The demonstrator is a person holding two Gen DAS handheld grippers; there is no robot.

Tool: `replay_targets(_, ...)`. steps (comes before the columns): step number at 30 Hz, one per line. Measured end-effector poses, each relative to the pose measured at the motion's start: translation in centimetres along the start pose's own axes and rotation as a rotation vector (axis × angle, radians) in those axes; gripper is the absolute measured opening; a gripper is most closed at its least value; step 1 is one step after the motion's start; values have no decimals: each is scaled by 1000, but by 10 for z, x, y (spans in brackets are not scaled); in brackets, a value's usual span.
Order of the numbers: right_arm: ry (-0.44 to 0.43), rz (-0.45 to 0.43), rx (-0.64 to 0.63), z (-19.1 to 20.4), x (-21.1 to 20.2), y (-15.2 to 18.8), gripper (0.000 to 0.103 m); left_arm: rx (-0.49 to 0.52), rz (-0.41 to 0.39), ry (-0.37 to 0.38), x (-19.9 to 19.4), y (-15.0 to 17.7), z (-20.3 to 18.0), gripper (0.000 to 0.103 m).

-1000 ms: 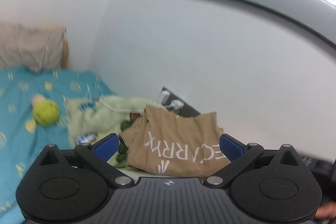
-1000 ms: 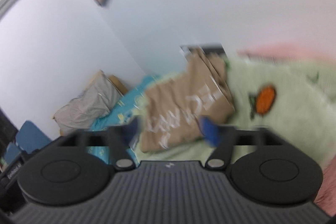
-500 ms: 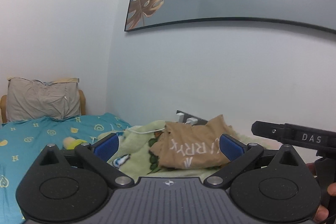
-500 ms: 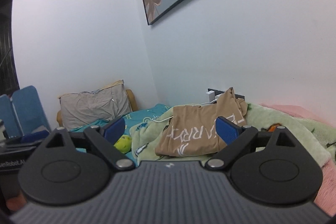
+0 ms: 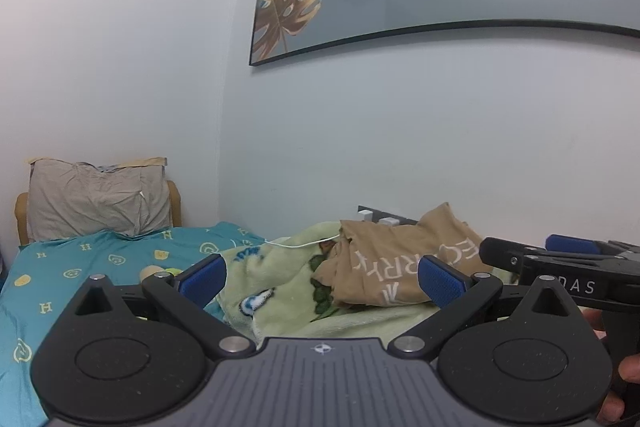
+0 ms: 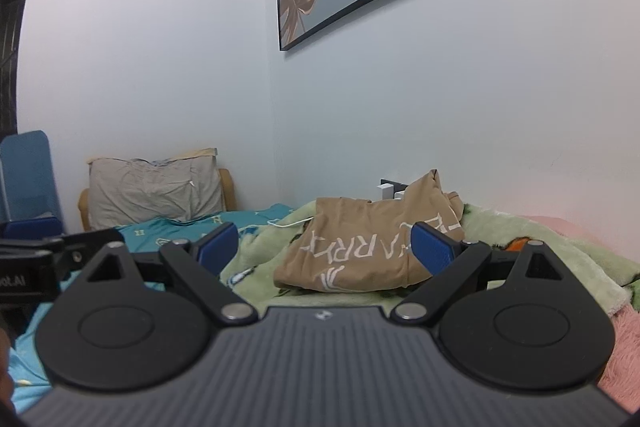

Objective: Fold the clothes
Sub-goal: 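Open both grippers and withdraw them from the placed shirt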

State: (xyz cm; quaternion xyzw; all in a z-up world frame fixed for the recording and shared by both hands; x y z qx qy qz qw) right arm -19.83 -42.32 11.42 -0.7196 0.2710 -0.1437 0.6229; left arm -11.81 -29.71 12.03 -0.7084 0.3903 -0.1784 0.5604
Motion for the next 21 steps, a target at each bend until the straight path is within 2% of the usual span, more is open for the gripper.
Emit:
replay_targets(6, -10, -26, 17, 0, 4, 8, 95, -22, 5, -20, 5, 5, 9, 103)
replay_targets(21, 15, 21, -6, 9, 6, 13, 95, 11, 8, -11, -6, 10, 6, 103)
Point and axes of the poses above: each gripper's, at about its wrist camera, not at the fingertips, and x roughly the way its jaws point, z to its left, y to its underside, the point moved 1 cm from there along x, roughly the way its jaws point, and after that the axes turned 15 degrees about -x, right-handed, at the moved point
